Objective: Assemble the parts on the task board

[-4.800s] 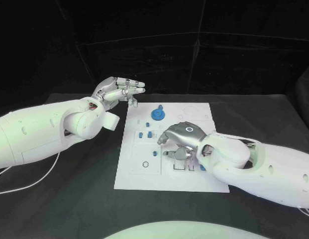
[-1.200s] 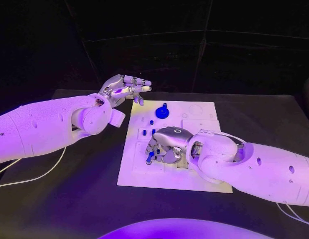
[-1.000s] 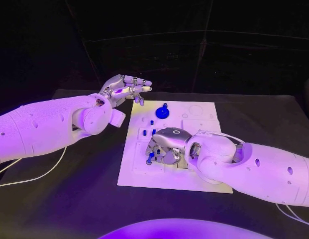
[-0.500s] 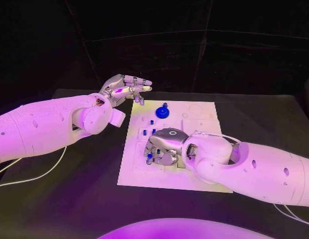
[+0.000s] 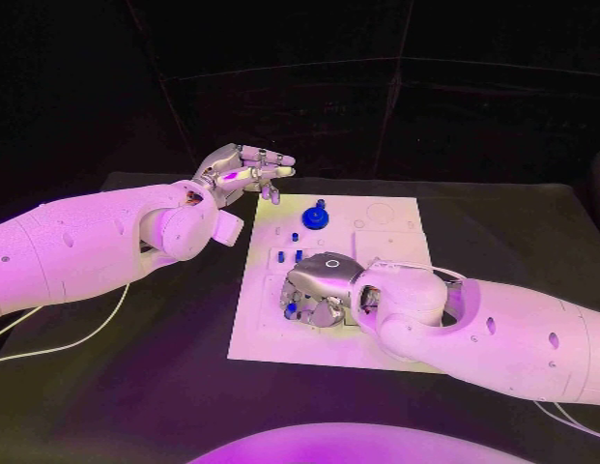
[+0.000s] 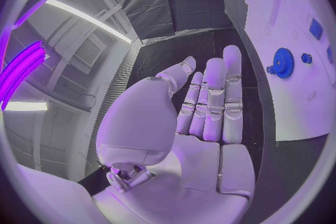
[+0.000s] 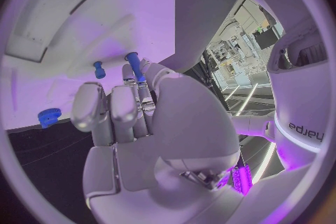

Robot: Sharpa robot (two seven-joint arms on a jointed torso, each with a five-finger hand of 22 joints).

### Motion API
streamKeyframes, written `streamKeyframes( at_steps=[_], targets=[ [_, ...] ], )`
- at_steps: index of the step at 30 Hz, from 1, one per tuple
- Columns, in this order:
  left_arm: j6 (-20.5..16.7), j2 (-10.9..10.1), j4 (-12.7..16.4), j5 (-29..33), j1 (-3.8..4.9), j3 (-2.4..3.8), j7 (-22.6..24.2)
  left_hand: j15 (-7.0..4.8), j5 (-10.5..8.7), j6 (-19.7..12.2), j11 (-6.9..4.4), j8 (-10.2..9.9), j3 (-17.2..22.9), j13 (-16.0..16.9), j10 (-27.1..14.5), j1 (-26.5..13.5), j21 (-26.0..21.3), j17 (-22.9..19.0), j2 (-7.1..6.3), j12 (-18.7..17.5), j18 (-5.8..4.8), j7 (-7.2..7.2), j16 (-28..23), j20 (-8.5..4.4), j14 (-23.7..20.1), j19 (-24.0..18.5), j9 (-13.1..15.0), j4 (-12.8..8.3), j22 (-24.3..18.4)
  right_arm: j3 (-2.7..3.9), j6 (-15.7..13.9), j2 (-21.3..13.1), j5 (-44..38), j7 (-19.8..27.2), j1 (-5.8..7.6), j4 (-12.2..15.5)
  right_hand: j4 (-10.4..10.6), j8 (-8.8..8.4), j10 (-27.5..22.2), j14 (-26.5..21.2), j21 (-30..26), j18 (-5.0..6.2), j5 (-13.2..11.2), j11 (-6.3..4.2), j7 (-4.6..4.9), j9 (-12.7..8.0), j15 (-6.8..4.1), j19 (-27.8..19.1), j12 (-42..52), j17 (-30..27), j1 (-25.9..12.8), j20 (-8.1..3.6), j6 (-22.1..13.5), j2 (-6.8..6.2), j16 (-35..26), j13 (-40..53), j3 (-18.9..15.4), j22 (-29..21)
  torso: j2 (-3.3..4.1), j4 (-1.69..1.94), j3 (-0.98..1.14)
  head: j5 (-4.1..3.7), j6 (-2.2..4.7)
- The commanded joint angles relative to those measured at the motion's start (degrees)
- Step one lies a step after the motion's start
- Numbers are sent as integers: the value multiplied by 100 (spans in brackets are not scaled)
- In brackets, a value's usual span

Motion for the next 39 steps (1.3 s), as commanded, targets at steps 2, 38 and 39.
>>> streamKeyframes(
  at_steps=[2,38,39],
  targets=[
    [69,0,-1,22,11,5,9,-8,15,-4,20,31,-4,-10,-22,1,-21,-7,15,24,78,30,-17,15,-35,-33,-8,-22,-10,0,-9,-3,-174,-36,0,26,-28,11,41,59,26,-23,27,18,-3,7,39,1,11,2,-16,40,16,9,17,8,25,7,-1,0,1,5,-1],
    [78,-51,37,22,11,4,-20,-5,16,-10,23,35,-10,-10,-33,-1,-31,-21,19,37,79,32,-14,18,-42,-35,-8,-24,-20,5,-1693,-2016,1686,-577,42,1092,420,324,769,226,196,-101,857,-194,-130,84,-124,326,1575,416,-1036,-80,-342,-140,325,593,-1787,339,-43,-59,-16,-393,135],
    [76,-55,47,22,11,4,-20,-5,16,-10,23,35,-10,-10,-33,-1,-31,-21,19,37,79,32,-14,18,-42,-35,-8,-24,-20,5,-1693,-2180,1842,-694,46,1144,502,380,889,226,287,-128,1039,-237,-194,93,-180,404,1800,494,-1107,-153,-302,-150,394,808,-1925,479,-47,-68,-17,-422,140]
  ],
)
